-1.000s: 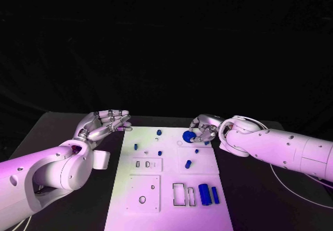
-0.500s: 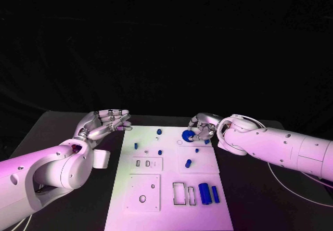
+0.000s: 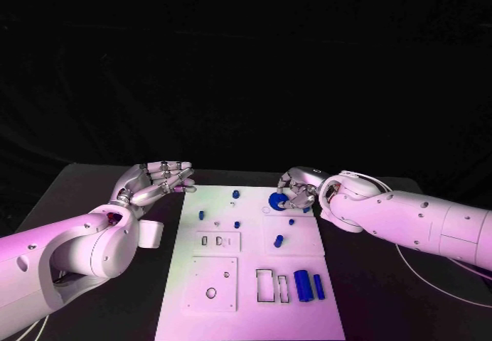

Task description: Assemble the parts on the task board

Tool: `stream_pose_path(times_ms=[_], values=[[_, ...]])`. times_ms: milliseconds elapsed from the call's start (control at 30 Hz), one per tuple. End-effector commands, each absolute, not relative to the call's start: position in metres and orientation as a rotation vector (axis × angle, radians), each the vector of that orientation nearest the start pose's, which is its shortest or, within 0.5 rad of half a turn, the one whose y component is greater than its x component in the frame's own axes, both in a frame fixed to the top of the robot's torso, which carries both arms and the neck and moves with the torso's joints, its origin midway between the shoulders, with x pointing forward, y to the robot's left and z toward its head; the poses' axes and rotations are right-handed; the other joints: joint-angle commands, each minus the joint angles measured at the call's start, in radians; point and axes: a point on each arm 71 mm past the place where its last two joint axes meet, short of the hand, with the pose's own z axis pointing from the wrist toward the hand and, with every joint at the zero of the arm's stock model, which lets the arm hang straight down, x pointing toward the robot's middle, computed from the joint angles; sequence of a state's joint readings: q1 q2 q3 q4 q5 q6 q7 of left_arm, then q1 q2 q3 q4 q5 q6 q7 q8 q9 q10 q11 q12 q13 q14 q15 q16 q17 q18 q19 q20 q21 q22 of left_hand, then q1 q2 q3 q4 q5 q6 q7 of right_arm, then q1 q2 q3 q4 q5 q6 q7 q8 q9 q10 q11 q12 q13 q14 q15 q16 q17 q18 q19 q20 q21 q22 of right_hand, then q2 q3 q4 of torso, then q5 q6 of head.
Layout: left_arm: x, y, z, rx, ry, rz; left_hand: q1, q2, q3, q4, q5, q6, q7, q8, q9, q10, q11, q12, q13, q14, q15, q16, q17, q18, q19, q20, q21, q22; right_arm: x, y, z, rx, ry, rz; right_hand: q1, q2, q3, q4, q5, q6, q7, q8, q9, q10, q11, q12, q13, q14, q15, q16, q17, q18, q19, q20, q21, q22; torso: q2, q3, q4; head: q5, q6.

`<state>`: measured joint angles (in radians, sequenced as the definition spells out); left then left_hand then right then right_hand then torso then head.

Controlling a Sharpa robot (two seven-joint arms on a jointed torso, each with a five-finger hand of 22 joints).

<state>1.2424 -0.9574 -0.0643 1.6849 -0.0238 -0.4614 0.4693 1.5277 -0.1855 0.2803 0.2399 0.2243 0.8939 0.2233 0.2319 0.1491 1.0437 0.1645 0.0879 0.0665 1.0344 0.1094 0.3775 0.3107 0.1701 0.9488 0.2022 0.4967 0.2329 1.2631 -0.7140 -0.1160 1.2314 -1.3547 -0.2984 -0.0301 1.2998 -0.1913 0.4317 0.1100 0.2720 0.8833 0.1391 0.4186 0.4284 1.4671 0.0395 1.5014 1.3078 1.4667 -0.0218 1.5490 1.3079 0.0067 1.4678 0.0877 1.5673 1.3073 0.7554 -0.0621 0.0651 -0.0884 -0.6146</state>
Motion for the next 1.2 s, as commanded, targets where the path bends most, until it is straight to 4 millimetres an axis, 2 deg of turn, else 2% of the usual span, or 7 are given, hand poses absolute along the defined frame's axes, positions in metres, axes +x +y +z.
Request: stream_pose_path(times_ms=[33, 267, 500, 633, 800, 900, 1200], values=[[0.464, 0.224, -0.149, -1.038, 1.305, -1.512, 0.007, 0.0, 0.001, -0.004, -0.004, -0.002, 0.001, -0.005, -0.001, 0.004, 0.002, -0.007, 0.001, -0.002, -0.002, -0.003, 0.001, 0.009, -0.002, -0.004, 0.005, 0.001, 0.534, -0.217, -0.192, -0.149, 1.602, 0.534, -0.001, 0.001, 0.019, 0.001, 0.028, 0.037, -0.025, 0.013, 0.013, 0.046, -0.005, 0.004, 0.187, 0.09, -0.009, 0.004, 0.194, -0.007, 0.103, -0.007, 0.003, 0.264, 0.0, 0.0007, 0.0007, 0.0, 0.003], [0.465, 0.224, -0.149, -1.039, 1.304, -1.51, 0.008, 0.001, 0.002, -0.005, -0.004, -0.003, 0.001, -0.005, -0.001, 0.003, 0.002, -0.008, 0.001, -0.002, -0.002, -0.003, 0.002, 0.009, -0.003, -0.004, 0.007, 0.002, 0.521, -0.198, -0.18, -0.185, 1.484, 0.573, -0.014, -0.007, 0.034, 0.002, 0.049, 0.038, -0.026, 0.009, 0.013, 0.047, -0.005, 0.004, 0.188, 0.091, -0.01, 0.004, 0.196, -0.007, 0.103, -0.008, 0.003, 0.264, 0.0, 0.0008, 0.0011, 0.003, 0.009], [0.465, 0.224, -0.149, -1.039, 1.305, -1.511, 0.009, 0.002, 0.004, -0.006, -0.004, -0.003, 0.001, -0.006, -0.001, 0.003, 0.002, -0.009, 0.001, -0.002, -0.002, -0.003, 0.003, 0.009, -0.004, -0.004, 0.008, 0.003, 0.506, -0.166, -0.17, -0.248, 1.409, 0.62, -0.023, -0.012, 0.038, 0.005, 0.051, 0.04, -0.026, 0.007, 0.014, 0.046, -0.005, 0.004, 0.188, 0.091, -0.01, 0.004, 0.196, -0.007, 0.103, -0.009, 0.003, 0.264, 0.0, 0.0008, -0.0001, 0.007, 0.01], [0.465, 0.223, -0.149, -1.038, 1.307, -1.513, 0.009, 0.002, 0.004, -0.006, -0.004, -0.003, 0.001, -0.006, -0.001, 0.003, 0.002, -0.009, 0.001, -0.002, -0.002, -0.003, 0.003, 0.009, -0.004, -0.004, 0.008, 0.003, 0.502, -0.146, -0.168, -0.277, 1.384, 0.631, -0.03, -0.015, 0.04, 0.007, 0.047, 0.04, -0.026, 0.005, 0.014, 0.046, -0.005, 0.003, 0.187, 0.091, -0.01, 0.004, 0.195, -0.007, 0.103, -0.009, 0.003, 0.264, 0.001, -0.0003, 0.0026, 0.007, 0.01], [0.465, 0.222, -0.15, -1.038, 1.309, -1.516, 0.011, 0.002, 0.004, -0.007, -0.004, -0.003, 0.001, -0.006, -0.001, 0.002, 0.002, -0.009, 0.001, -0.002, -0.002, -0.003, 0.003, 0.009, -0.004, -0.005, 0.01, 0.004, 0.503, -0.128, -0.169, -0.296, 1.387, 0.634, -0.034, -0.018, 0.041, 0.008, 0.045, 0.039, -0.025, 0.003, 0.014, 0.046, -0.005, 0.003, 0.187, 0.09, -0.01, 0.003, 0.193, -0.007, 0.103, -0.009, 0.003, 0.264, 0.001, -0.002, 0.0032, 0.009, 0.008], [0.465, 0.221, -0.15, -1.037, 1.31, -1.517, 0.011, 0.002, 0.004, -0.007, -0.004, -0.003, 0.001, -0.006, -0.001, 0.002, 0.002, -0.009, 0.001, -0.002, -0.002, -0.003, 0.003, 0.009, -0.004, -0.005, 0.01, 0.004, 0.504, -0.119, -0.173, -0.305, 1.398, 0.634, -0.036, -0.019, 0.041, 0.008, 0.045, 0.038, -0.025, 0.002, 0.014, 0.045, -0.005, 0.002, 0.186, 0.09, -0.01, 0.003, 0.192, -0.007, 0.103, -0.009, 0.003, 0.264, 0.003, -0.0009, 0.0031, 0.009, 0.007], [0.465, 0.22, -0.149, -1.037, 1.311, -1.52, 0.012, 0.002, 0.005, -0.008, -0.004, -0.003, 0.001, -0.006, -0.001, 0.002, 0.002, -0.01, 0.001, -0.003, -0.002, -0.004, 0.004, 0.008, -0.005, -0.005, 0.011, 0.005, 0.506, -0.103, -0.186, -0.318, 1.432, 0.633, -0.042, -0.023, 0.044, 0.01, 0.042, 0.035, -0.024, -0.003, 0.013, 0.043, -0.004, -0.001, 0.183, 0.09, -0.009, 0.003, 0.19, -0.007, 0.103, -0.009, 0.003, 0.264, 0.002, -0.0011, 0.0032, 0.014, 0.004]])
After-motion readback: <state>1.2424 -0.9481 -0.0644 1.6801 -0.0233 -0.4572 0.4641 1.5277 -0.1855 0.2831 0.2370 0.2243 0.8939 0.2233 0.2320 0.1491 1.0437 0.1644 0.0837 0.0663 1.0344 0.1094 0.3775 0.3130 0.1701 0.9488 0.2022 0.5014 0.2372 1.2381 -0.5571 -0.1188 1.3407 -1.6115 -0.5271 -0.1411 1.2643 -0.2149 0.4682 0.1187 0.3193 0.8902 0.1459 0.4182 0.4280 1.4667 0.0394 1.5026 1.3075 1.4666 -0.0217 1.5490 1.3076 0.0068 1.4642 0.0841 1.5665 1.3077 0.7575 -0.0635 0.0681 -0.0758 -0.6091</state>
